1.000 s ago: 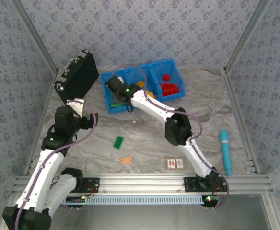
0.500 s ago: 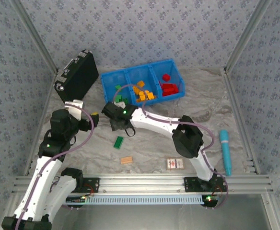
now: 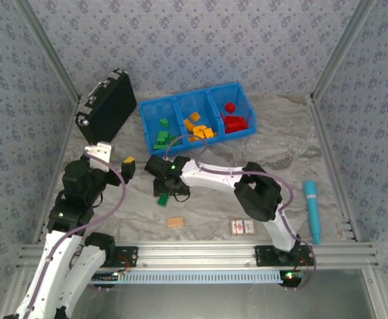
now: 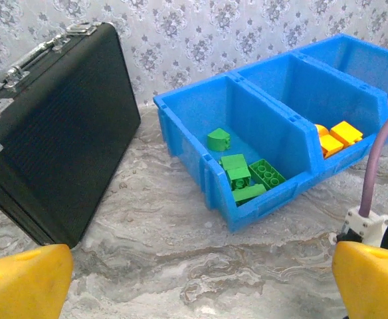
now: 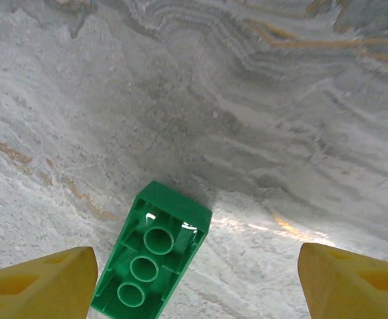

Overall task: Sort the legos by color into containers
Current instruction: Pick up the lego from the bottom-center of the table, then place the lego in the container.

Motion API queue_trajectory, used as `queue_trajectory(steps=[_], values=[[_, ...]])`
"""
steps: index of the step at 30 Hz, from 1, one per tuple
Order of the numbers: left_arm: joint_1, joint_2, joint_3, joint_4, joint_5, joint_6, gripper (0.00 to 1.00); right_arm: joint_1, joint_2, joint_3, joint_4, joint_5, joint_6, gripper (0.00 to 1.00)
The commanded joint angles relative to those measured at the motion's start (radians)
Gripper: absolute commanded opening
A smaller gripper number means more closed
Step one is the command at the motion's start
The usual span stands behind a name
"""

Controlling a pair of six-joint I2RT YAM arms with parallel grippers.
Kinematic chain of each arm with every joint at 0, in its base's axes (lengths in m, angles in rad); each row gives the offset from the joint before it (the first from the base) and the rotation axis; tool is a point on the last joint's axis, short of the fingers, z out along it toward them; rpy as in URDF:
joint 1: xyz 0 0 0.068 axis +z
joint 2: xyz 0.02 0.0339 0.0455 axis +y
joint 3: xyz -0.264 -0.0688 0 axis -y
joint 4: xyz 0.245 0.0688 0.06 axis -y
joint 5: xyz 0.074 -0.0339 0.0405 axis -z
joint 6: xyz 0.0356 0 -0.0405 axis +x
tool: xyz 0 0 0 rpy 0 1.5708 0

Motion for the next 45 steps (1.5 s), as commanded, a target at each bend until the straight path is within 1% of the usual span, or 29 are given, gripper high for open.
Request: queue_trajectory(steps=[1,10,14,16,19,21,23,25,28,32,36,40,42,45], values=[[-0.013,-0.013,-0.009,0.002,-0.018,0.018,1.0,0.007,0.009,0.0,0.037,-0.036,0.048,0.81],[-0.02,-0.024,-0.01,0.002,-0.03,0.023,1.0,0.001,0.085,0.054,0.042,-0.067,0.049,0.8],[-0.02,-0.022,-0.01,0.002,-0.033,0.024,1.0,-0.005,0.11,0.064,0.035,-0.083,0.053,0.77],[-0.02,-0.023,-0.012,0.002,-0.034,0.026,1.0,-0.009,0.119,0.069,0.033,-0.092,0.052,0.72],[-0.02,-0.021,-0.013,0.002,-0.038,0.027,1.0,-0.012,0.13,0.08,0.021,-0.103,0.045,0.62],[-0.02,-0.021,-0.013,0.002,-0.042,0.029,1.0,-0.017,0.132,0.078,0.017,-0.111,0.036,0.53],[-0.02,-0.021,-0.013,0.0,-0.047,0.03,1.0,-0.025,0.128,0.064,0.031,-0.125,0.022,0.42],[-0.02,-0.021,-0.016,0.002,-0.051,0.032,1.0,-0.032,0.128,0.056,0.037,-0.137,0.015,0.36],[-0.02,-0.02,-0.019,0.003,-0.058,0.036,1.0,-0.041,0.132,0.06,0.024,-0.142,-0.013,0.34],[-0.019,-0.004,-0.023,0.004,-0.071,0.038,1.0,-0.055,0.105,0.065,-0.004,-0.113,-0.072,0.28],[-0.008,0.004,-0.024,0.012,-0.069,0.038,1.0,-0.124,0.031,0.093,-0.006,-0.045,-0.149,0.27],[0.005,0.002,-0.037,0.029,-0.057,0.041,1.0,-0.184,0.003,0.219,-0.024,0.003,-0.266,0.27],[0.009,0.003,-0.042,0.034,-0.056,0.046,1.0,-0.209,0.022,0.304,-0.012,0.029,-0.334,0.28],[0.016,0.006,-0.047,0.039,-0.058,0.053,1.0,-0.243,0.088,0.423,0.064,0.039,-0.47,0.28]])
